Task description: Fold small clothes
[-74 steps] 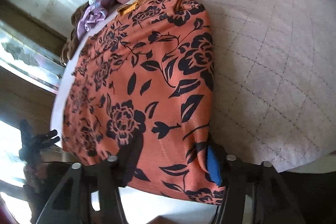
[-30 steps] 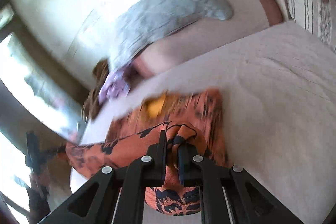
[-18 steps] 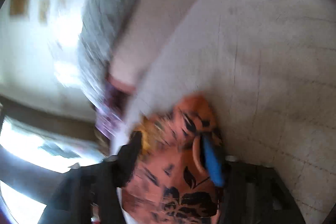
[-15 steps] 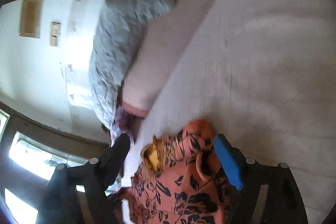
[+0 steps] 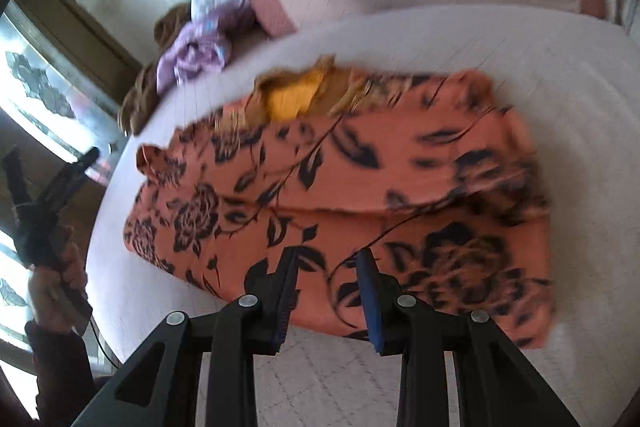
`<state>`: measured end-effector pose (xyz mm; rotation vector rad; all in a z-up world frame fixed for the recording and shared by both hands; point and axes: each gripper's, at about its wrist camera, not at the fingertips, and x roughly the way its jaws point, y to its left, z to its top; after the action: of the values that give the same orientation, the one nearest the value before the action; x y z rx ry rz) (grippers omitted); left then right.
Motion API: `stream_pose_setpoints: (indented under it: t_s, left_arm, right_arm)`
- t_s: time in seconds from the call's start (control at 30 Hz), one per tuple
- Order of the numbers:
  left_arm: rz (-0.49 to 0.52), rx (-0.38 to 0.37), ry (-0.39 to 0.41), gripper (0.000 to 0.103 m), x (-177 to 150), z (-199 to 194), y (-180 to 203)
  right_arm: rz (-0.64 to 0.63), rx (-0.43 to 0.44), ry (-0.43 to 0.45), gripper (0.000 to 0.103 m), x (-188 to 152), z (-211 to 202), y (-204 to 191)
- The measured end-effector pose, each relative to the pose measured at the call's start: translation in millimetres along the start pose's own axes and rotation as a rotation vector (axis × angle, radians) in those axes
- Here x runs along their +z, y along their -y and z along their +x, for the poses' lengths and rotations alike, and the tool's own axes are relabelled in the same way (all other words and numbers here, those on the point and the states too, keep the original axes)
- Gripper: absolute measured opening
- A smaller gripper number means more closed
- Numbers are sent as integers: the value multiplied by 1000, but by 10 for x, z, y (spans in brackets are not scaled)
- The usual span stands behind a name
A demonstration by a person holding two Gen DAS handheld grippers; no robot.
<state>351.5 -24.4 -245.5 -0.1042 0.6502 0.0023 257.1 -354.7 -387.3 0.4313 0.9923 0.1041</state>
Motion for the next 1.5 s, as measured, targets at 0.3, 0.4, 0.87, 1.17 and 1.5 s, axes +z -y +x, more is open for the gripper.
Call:
stream_pose_setpoints:
  t_s: [0.3, 0.4, 0.87, 1.17, 1.5]
  left_arm:
    - [58, -19, -223, 89, -418, 496, 223]
    - [2, -7, -247, 89, -375, 587, 119]
    - [-56, 127, -294, 89, -278, 671, -362]
    - [-13, 137, -220, 89, -193, 551, -280]
    - [103, -69, -329, 89, -367, 580, 276]
  right_arm:
    - [-37, -82, 2, 32, 630, 628, -78]
    - [85, -71, 145, 32, 1226, 648, 62]
    - [-136, 93, -43, 35, 1036, 1234, -1299]
    - [38, 35, 44, 32, 1629, 1609, -1332]
    - [204, -180, 187, 35, 1399, 207, 437]
